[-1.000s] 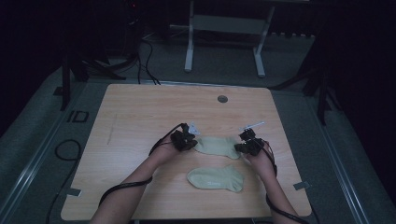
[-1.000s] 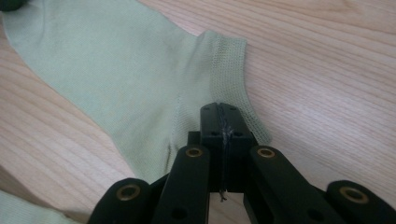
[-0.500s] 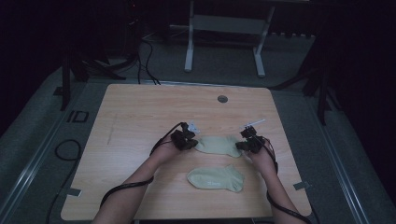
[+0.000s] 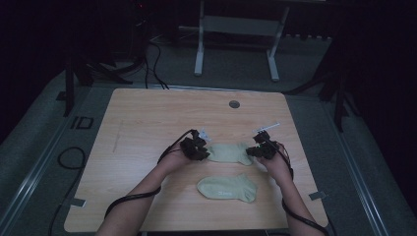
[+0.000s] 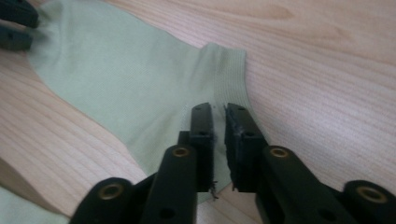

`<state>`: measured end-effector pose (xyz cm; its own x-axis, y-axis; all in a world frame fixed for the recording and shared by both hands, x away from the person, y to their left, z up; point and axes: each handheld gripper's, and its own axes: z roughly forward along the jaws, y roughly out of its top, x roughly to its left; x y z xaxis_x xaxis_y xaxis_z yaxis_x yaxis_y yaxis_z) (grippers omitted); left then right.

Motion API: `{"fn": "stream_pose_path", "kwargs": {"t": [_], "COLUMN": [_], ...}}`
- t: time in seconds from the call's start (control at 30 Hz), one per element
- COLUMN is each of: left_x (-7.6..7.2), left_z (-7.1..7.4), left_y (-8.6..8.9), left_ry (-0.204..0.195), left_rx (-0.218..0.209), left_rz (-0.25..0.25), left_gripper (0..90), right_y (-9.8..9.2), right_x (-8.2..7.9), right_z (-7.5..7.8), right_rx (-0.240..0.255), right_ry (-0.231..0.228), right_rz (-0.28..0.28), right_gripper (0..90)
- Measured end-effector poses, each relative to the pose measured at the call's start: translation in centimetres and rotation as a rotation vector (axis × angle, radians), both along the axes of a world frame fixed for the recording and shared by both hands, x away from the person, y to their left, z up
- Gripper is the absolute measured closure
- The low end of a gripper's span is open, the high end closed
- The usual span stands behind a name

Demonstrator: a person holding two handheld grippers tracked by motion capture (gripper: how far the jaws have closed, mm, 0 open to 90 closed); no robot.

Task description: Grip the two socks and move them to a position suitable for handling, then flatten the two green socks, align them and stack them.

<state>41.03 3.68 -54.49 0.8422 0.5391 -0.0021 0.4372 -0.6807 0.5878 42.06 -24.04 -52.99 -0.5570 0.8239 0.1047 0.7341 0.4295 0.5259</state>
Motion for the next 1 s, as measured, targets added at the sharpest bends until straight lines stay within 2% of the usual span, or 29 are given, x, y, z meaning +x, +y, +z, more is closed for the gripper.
{"fn": "stream_pose_path", "kwargs": {"t": [0.07, 0.13, 0.23, 0.3, 0.4, 0.53, 0.6, 0.63, 1.0], "left_x": [-0.2, -0.5, -0.8, -1.4, -2.0, -2.9, -3.2, -3.8, -6.8], "left_z": [0.3, 0.6, 0.8, 1.2, 1.7, 2.4, 2.5, 2.7, 3.5], "left_y": [0.0, 0.1, 0.1, 0.3, 0.6, 1.1, 1.3, 1.5, 2.0], "left_ry": [0.001, 0.001, 0.004, 0.010, 0.011, 0.007, 0.018, 0.017, 0.031], "left_rx": [-0.006, -0.008, -0.009, -0.016, -0.022, -0.030, -0.035, -0.041, -0.044], "left_rz": [0.016, 0.013, 0.014, 0.013, 0.024, 0.037, 0.042, 0.042, 0.008], "left_gripper": [59.2, 56.8, 55.7, 53.7, 52.7, 52.1, 52.0, 52.0, 52.0], "right_y": [0.1, 0.1, 0.2, 0.3, 0.3, 0.4, 0.4, 0.4, -0.8], "right_x": [0.0, -0.1, -0.3, -0.8, -1.4, -2.2, -2.4, -2.6, -5.2], "right_z": [0.3, 0.6, 0.8, 1.2, 1.5, 1.8, 1.8, 1.8, 2.5], "right_rx": [-0.005, 0.003, 0.003, 0.007, 0.008, 0.009, 0.010, 0.009, 0.018], "right_ry": [-0.004, -0.011, -0.020, -0.029, -0.031, -0.037, -0.036, -0.038, -0.060], "right_rz": [0.003, 0.011, 0.015, 0.036, 0.056, 0.079, 0.086, 0.089, 0.096], "right_gripper": [75.1, 69.9, 68.1, 62.5, 59.6, 58.3, 57.5, 57.3, 56.6]}}
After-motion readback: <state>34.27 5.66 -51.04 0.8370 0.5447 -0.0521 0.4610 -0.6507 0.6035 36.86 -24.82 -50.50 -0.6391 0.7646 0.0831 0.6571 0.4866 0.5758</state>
